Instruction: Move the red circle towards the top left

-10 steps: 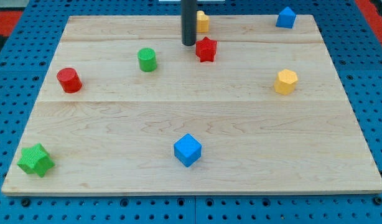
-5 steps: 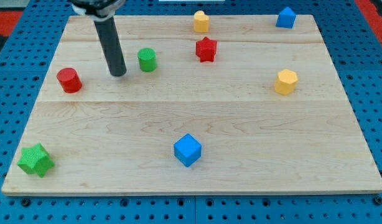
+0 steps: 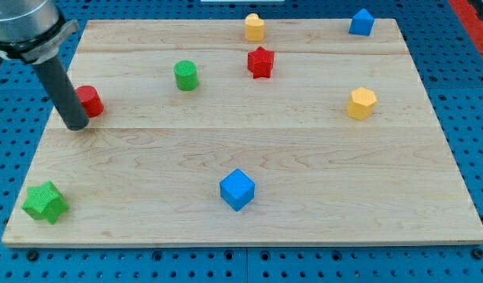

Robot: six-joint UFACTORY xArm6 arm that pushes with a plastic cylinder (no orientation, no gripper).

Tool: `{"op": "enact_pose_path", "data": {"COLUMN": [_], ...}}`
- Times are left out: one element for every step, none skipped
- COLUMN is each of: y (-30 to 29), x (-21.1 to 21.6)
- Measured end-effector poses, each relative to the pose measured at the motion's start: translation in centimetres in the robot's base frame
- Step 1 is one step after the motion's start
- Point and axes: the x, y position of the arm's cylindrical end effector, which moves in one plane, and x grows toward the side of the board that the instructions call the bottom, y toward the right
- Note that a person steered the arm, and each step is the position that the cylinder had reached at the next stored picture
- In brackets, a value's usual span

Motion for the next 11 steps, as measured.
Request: {"op": "enact_pose_path", "data": {"y": [-0.2, 0.9, 1.0, 0.9, 1.2, 1.2, 1.3, 1.4, 1.7, 2.0, 2.1], "x": [-0.2, -0.7, -2.0, -2.9, -4.2, -6.3, -8.8, -10.9, -12.8, -14.6, -15.9]}}
